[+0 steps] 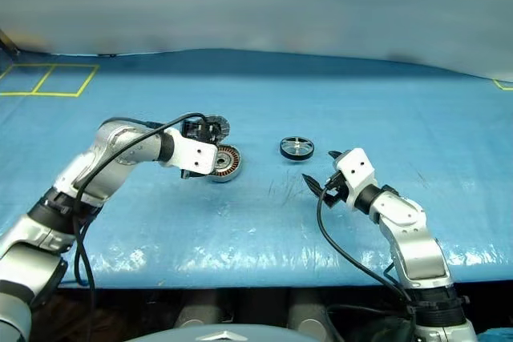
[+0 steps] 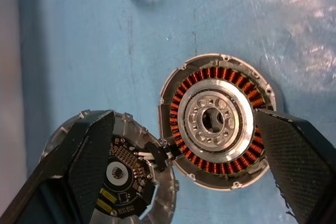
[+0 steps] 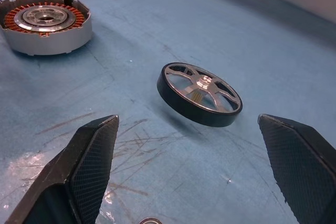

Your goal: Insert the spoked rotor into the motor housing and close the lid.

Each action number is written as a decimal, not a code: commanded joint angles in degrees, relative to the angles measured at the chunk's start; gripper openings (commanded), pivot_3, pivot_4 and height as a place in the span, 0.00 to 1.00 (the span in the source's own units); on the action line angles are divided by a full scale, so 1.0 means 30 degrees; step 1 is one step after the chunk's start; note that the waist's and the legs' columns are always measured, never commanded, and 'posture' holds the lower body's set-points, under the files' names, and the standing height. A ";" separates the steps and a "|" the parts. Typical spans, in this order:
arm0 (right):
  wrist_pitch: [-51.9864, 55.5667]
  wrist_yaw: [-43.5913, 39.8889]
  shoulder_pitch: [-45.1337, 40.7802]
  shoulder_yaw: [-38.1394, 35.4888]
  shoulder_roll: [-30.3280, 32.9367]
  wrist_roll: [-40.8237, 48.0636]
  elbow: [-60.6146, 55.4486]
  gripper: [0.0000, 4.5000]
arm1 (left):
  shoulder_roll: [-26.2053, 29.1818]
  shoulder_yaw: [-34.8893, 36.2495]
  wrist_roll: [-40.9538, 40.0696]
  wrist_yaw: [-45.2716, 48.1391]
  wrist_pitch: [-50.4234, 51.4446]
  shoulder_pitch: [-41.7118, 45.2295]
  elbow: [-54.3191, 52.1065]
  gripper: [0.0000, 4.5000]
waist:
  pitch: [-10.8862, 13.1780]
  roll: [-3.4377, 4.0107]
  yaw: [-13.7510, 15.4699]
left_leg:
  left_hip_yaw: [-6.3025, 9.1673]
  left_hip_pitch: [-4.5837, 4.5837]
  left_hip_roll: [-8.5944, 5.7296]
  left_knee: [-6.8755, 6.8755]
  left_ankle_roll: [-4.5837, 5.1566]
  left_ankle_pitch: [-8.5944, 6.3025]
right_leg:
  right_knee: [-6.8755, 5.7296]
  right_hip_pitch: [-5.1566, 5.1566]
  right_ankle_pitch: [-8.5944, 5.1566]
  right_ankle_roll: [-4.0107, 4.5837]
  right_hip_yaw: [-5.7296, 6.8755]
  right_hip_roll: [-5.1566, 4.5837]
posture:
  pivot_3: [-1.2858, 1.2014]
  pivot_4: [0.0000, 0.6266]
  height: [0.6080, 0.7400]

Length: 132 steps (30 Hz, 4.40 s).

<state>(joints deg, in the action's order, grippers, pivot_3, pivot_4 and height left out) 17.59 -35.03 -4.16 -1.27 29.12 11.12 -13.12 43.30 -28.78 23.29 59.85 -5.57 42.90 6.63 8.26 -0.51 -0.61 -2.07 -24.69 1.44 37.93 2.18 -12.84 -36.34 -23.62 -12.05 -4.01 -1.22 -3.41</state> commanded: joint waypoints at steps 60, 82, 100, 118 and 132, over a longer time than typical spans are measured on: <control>0.0135 0.0351 -0.0837 -0.0172 0.0329 -0.0801 -0.0101 0.99 | -0.2166 -0.2182 0.4288 0.3315 -0.5091 0.3405 0.6349 1.00 | 0.0007 -0.0011 0.0012 | 0.0028 0.0002 0.0001 0.0090 -0.0017 0.0017 | -0.0163 -0.0013 -0.0022 -0.0016 -0.0014 0.0014 | 0.52 0.24 1.00; -0.0080 0.0667 -0.0797 -0.0167 0.0105 -0.0930 0.0110 1.00 | -0.2215 -0.2958 0.5117 0.3798 -0.5961 0.2517 0.7415 0.61 | -0.0026 0.0020 0.0026 | 0.0025 0.0077 0.0005 0.0124 -0.0019 0.0036 | -0.0187 0.0058 -0.0031 -0.0037 -0.0026 0.0011 | 0.52 0.24 1.00; -0.0132 0.0514 -0.0836 -0.0097 0.0207 -0.0989 0.0183 1.00 | -0.2503 -0.2651 0.5174 0.3126 -0.6051 0.2536 0.7131 0.31 | -0.0038 0.0039 0.0109 | 0.0025 0.0096 0.0004 0.0124 -0.0007 0.0073 | -0.0204 0.0069 -0.0025 -0.0034 -0.0028 0.0008 | 0.52 0.24 1.00; 0.0041 0.0364 -0.0778 -0.0082 0.0287 -0.0940 0.0100 1.00 | -0.2534 -0.2564 0.5261 0.2865 -0.6297 0.2836 0.6682 0.31 | -0.0038 0.0038 0.0207 | 0.0025 0.0090 0.0003 0.0122 -0.0007 0.0074 | -0.0202 0.0063 -0.0025 -0.0034 -0.0028 0.0007 | 0.52 0.24 1.00; 0.0246 0.0066 -0.0953 -0.0058 0.0512 -0.0949 0.0186 1.00 | -0.2027 -0.2432 0.7099 0.2123 -0.6666 0.3976 0.4258 0.31 | -0.0002 -0.0006 0.0247 | 0.0028 -0.0007 -0.0005 0.0100 -0.0006 0.0073 | -0.0179 -0.0019 -0.0015 -0.0026 -0.0026 0.0009 | 0.52 0.24 1.00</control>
<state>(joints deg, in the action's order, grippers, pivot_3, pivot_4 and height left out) 18.88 -34.79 -5.98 -0.65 29.93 8.08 -11.70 36.33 -36.94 43.18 67.86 -25.28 52.03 21.98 8.26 -0.52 0.13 -1.99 -24.71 1.42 38.21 2.16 -12.62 -36.87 -23.68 -12.10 -4.09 -1.30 -3.38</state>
